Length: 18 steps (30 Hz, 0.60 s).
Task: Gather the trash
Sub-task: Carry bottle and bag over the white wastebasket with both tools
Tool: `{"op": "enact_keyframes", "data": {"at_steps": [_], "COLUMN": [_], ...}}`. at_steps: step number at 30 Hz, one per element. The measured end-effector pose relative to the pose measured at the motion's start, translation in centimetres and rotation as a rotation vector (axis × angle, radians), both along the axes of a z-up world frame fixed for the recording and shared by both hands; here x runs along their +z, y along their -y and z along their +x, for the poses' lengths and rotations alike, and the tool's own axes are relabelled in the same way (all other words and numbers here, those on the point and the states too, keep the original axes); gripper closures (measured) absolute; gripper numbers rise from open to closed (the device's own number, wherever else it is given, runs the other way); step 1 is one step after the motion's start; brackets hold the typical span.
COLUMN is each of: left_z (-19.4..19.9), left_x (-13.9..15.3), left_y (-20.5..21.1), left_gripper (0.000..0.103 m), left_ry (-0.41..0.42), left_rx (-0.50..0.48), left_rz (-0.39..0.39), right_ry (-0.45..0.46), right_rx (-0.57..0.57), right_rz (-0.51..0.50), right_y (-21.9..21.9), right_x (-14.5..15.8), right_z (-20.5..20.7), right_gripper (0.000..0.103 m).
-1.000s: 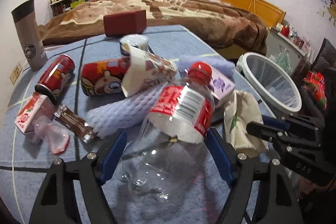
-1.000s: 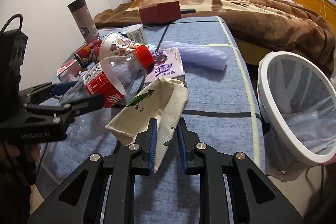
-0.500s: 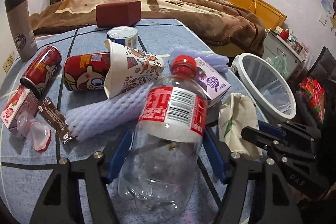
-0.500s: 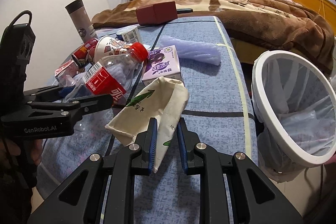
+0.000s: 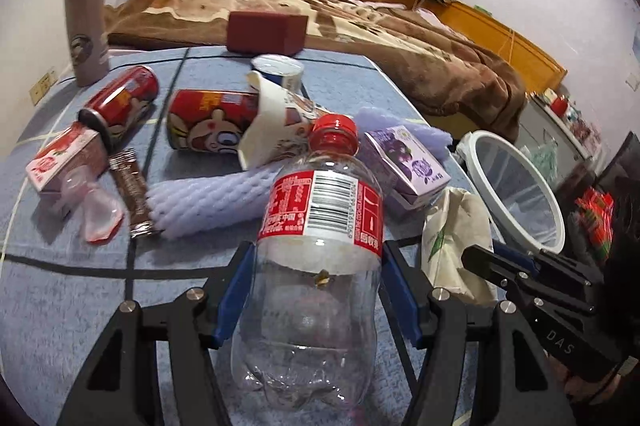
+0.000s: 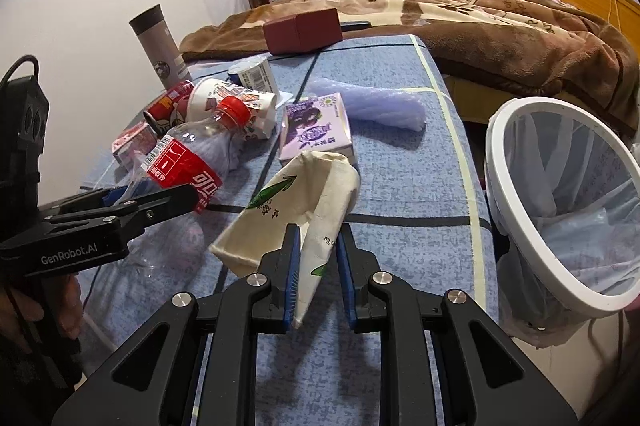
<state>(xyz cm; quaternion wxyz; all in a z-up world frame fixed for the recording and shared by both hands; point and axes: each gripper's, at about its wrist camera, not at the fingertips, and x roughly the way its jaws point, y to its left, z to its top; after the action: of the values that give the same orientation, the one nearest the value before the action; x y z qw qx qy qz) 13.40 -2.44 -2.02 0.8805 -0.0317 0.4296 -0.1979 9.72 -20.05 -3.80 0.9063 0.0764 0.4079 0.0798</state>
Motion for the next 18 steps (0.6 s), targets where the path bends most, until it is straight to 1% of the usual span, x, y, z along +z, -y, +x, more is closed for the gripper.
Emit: {"op": "enact_keyframes", "data": {"at_steps": [7,9,12,15,18], "left_z": [-0.6,-0.7,-1.2,-1.8,-2.1], "left_x": [1.4,1.7,2.2,2.7,3.5], "left_y": [-1.1,-1.2,-0.7,-0.4,0.4], "left_gripper": [0.038,0.038,0.038,0.038,0.038], "left_ry": [0.038,0.045,0.078,0.084,0.106], "left_rx": [0.051,0.059,0.066,0.052,0.046], "left_rz": [-0.045,-0.050,-0.015,-0.037,-0.034], "right_ry": [0.038,0.055,0.068,0.083,0.097], "right_rx": [0.009,0.003,0.006,0.002,-0.010], "right_rz": [0.022,0.031,0.044,0.046,0.046], "right_y": [-0.1,0.0,0.3,0.6,1.1], "right_x": [0.7,1.0,1.4,1.8,2.3], "right_z": [-0.4,-0.6,-0.6,-0.8,-1.1], "right_gripper": [0.095,0.096,0.096,0.096,0.096]}}
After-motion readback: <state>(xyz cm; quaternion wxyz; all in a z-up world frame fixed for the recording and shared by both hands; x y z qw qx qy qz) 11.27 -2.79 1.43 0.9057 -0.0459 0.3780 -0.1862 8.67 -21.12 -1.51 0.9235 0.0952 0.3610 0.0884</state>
